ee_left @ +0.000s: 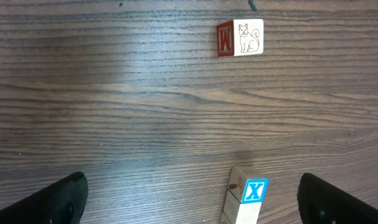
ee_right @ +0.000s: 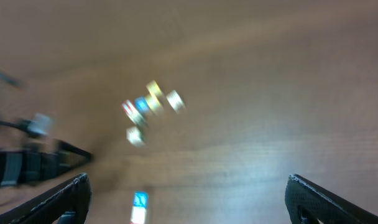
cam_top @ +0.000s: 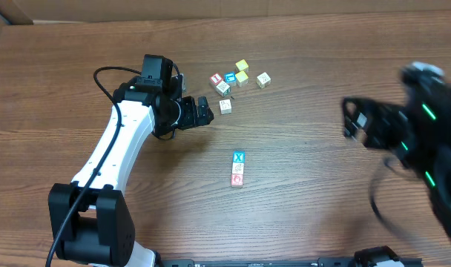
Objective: Flip 3 blocks
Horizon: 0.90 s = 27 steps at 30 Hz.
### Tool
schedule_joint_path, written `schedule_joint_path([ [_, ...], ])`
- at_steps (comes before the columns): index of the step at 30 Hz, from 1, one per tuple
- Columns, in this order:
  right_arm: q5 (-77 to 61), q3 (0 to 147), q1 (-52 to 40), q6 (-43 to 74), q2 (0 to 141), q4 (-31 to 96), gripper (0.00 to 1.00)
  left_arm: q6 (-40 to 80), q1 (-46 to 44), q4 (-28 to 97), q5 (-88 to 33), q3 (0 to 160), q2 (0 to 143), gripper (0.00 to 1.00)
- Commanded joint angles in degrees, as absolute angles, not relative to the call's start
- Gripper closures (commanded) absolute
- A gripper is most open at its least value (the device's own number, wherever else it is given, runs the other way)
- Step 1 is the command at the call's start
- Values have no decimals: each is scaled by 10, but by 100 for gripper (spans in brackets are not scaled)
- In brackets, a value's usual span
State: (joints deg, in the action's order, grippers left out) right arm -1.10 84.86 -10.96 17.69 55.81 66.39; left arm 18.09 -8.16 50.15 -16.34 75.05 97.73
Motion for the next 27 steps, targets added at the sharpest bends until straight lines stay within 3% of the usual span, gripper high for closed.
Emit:
schedule_joint_path([
  [1,29,852,-109,162,462,661,0,189,-83,501,-170,757,970,0],
  [13,86,800,-109,163,122,691,0,189,-83,501,-170,757,970,0],
  [20,86,682,-109,163,52,637,0,189,-83,501,-170,757,970,0],
  [27,86,546,-109,162,2,506,0,189,-83,501,-170,757,970,0],
])
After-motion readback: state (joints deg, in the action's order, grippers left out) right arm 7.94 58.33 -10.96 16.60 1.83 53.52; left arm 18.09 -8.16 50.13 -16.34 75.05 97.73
